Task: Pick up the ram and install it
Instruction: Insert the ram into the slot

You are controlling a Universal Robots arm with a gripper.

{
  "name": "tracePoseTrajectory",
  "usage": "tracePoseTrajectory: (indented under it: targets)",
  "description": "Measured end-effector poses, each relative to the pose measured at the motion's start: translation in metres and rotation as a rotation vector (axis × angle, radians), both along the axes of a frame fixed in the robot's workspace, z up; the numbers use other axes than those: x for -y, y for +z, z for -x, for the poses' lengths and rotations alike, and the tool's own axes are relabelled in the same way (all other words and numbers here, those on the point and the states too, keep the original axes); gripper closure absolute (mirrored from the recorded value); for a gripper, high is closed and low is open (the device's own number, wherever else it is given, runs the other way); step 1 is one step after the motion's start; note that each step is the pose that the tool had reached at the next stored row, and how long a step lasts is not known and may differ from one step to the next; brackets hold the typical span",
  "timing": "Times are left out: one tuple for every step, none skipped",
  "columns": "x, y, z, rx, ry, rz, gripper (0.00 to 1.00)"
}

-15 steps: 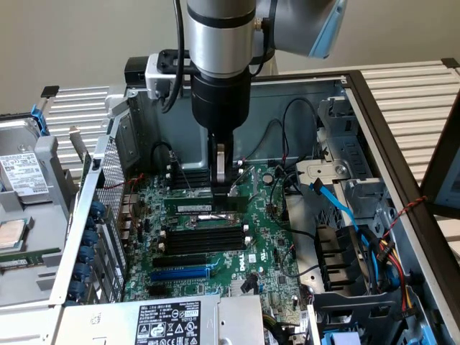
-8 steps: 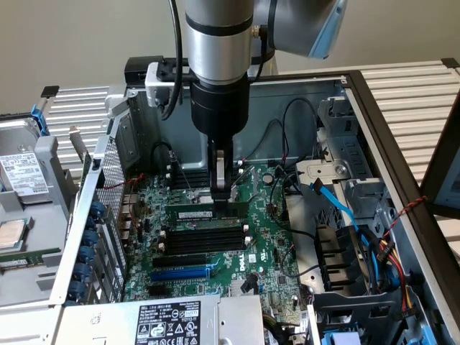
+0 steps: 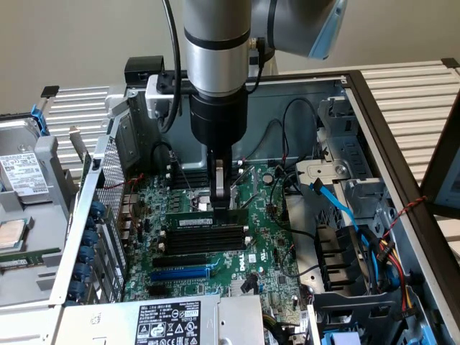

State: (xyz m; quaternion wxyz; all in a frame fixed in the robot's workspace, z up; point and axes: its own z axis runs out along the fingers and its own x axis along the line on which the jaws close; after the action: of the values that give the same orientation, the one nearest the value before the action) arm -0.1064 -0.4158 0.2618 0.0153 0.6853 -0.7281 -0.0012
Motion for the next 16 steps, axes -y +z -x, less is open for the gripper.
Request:
tracePoseTrajectory:
  targets:
    - [0.0000, -0.0014, 0.001, 0.0010, 0.000, 0.0002, 0.87]
    - [0.0000, -0.0027, 0.001, 0.0021, 0.001, 0.0004, 0.87]
    - [0.0000, -0.0039, 0.001, 0.0033, 0.002, 0.0005, 0.87]
    - [0.0000, -0.0051, 0.002, 0.0048, 0.003, 0.0008, 0.87]
    - [0.0000, -0.0063, 0.002, 0.0062, 0.004, 0.0011, 0.87]
    - [0.0000, -0.0073, 0.002, 0.0078, 0.005, 0.0014, 0.87]
    - [0.0000, -0.0084, 0.003, 0.0092, 0.006, 0.0019, 0.87]
    - [0.0000, -0.0094, 0.003, 0.0106, 0.007, 0.0024, 0.87]
    - [0.0000, -0.0105, 0.003, 0.0118, 0.008, 0.0028, 0.87]
    - [0.0000, -0.0116, 0.003, 0.0130, 0.009, 0.0032, 0.87]
    - [0.0000, -0.0126, 0.003, 0.0137, 0.010, 0.0036, 0.87]
    - [0.0000, -0.0139, 0.004, 0.0147, 0.011, 0.0039, 0.87]
    - [0.0000, -0.0152, 0.004, 0.0157, 0.012, 0.0040, 0.87]
    - [0.0000, -0.0166, 0.004, 0.0167, 0.013, 0.0041, 0.87]
    - [0.0000, -0.0178, 0.004, 0.0174, 0.013, 0.0043, 0.87]
    - [0.0000, -0.0193, 0.004, 0.0184, 0.014, 0.0043, 0.87]
